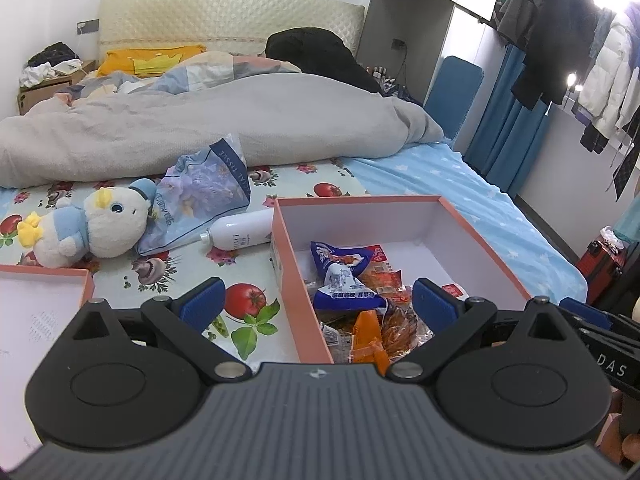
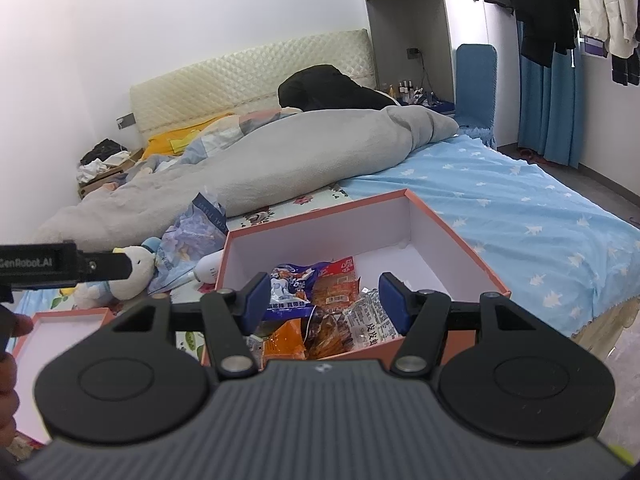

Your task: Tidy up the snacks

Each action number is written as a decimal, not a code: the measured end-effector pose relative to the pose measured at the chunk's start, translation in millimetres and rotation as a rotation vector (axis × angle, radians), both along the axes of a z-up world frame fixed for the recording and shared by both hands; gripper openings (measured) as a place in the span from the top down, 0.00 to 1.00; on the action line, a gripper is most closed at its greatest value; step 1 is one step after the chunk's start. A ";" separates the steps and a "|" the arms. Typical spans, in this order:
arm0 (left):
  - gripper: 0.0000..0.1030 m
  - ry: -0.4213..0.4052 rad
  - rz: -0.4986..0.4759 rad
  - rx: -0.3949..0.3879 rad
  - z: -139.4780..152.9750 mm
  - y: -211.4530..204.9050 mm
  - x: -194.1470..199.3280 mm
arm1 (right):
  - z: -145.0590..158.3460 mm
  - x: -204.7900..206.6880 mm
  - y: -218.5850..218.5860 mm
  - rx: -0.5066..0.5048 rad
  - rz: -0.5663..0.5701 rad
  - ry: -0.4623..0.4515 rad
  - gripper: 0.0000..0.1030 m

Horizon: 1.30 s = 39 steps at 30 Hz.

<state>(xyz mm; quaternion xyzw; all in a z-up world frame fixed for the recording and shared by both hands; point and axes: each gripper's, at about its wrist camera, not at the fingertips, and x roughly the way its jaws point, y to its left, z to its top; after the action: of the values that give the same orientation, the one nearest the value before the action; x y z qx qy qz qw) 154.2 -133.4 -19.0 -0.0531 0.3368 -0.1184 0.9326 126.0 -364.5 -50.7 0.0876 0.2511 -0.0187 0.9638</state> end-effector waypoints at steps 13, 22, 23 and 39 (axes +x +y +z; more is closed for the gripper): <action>0.02 -0.003 0.009 0.005 0.2 2.7 -0.6 | -2.6 2.0 1.6 -0.002 -0.012 0.012 0.39; 0.02 -0.002 0.006 0.006 -0.7 1.6 -1.4 | -3.5 2.6 1.2 -0.005 -0.022 0.019 0.38; 0.02 -0.002 0.005 0.006 -0.9 1.1 -1.4 | -3.9 2.4 1.0 -0.006 -0.023 0.019 0.38; 0.02 0.006 0.005 0.005 -2.5 -0.3 -0.3 | -11.5 8.7 1.0 0.003 -0.031 0.051 0.00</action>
<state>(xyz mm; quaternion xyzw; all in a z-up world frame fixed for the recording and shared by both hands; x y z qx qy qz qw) 153.8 -133.6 -21.5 -0.0517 0.3396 -0.1151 0.9321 134.7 -363.5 -62.2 0.0922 0.2742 -0.0357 0.9566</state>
